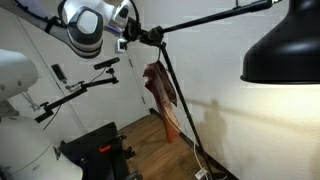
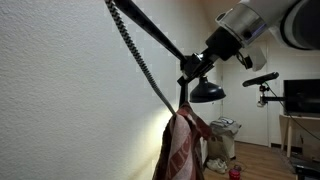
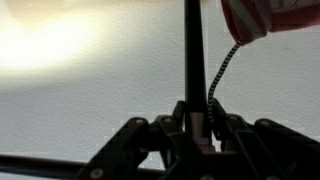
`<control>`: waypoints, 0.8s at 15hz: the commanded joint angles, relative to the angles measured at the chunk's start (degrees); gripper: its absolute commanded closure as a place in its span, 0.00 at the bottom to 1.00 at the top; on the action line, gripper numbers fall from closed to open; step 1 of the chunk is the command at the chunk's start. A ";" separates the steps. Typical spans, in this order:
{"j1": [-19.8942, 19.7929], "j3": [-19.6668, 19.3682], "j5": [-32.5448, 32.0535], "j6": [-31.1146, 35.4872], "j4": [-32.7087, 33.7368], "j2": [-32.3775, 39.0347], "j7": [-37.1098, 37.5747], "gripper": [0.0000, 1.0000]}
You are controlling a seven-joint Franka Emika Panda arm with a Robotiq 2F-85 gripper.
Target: Move the lamp to the left
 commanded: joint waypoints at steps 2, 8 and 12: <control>-1.34 -3.75 1.44 -1.97 5.64 -2.80 0.78 0.93; -4.42 -4.17 0.48 -2.40 7.02 -1.09 -0.41 0.93; -2.19 0.33 -0.06 -0.01 0.32 0.23 -0.15 0.72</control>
